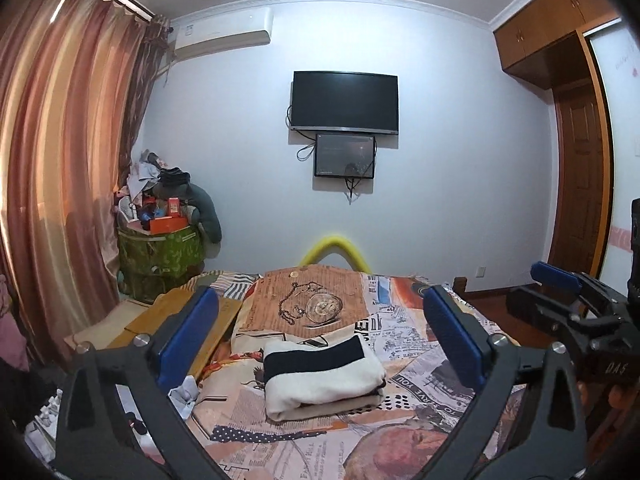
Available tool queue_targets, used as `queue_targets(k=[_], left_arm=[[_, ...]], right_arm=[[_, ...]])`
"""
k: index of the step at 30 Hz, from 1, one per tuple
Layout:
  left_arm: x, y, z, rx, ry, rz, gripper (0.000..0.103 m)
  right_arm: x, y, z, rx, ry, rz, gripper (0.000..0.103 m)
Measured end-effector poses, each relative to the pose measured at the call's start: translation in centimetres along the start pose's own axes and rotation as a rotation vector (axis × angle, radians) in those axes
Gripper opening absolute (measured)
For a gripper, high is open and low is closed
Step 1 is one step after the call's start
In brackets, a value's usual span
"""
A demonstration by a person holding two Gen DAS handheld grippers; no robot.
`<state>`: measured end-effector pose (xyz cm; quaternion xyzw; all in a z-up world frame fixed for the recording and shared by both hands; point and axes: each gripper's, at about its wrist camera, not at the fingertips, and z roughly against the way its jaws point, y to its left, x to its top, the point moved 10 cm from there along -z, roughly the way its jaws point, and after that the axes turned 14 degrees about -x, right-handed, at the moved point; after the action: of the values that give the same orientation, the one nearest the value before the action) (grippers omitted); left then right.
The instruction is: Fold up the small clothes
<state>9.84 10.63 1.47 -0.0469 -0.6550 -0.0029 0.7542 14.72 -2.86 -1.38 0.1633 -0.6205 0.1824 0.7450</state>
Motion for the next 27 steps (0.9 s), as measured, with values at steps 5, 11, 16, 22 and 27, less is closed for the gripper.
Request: queue_targets(k=[5, 11, 16, 22, 27], left_arm=[[-0.6, 0.0, 0.7, 0.0, 0.004, 0.019, 0.103], [-0.6, 0.0, 1.1, 0.004, -0.002, 0.027, 0.103], [-0.9, 0.4, 0.8, 0.009, 0.002, 0.036, 0.103], [-1.3, 0.6, 0.6, 0.011, 0.008, 0.048, 0.103], [-1.2, 0.7, 0.5, 0.014, 0.007, 0.048, 0.103]], right_arm=[[-0.1, -0.6, -0.1, -0.032, 0.005, -0.001, 0.103], [-0.4, -0.7, 0.5, -0.039, 0.011, -0.005, 0.103], [-0.7, -0.5, 0.9, -0.042, 0.012, 0.0, 0.103], [-0.6, -0.5, 0.9, -0.046, 0.015, 0.002, 0.103], [-0.8, -0.4, 0.9, -0.046, 0.021, 0.001, 0.103]])
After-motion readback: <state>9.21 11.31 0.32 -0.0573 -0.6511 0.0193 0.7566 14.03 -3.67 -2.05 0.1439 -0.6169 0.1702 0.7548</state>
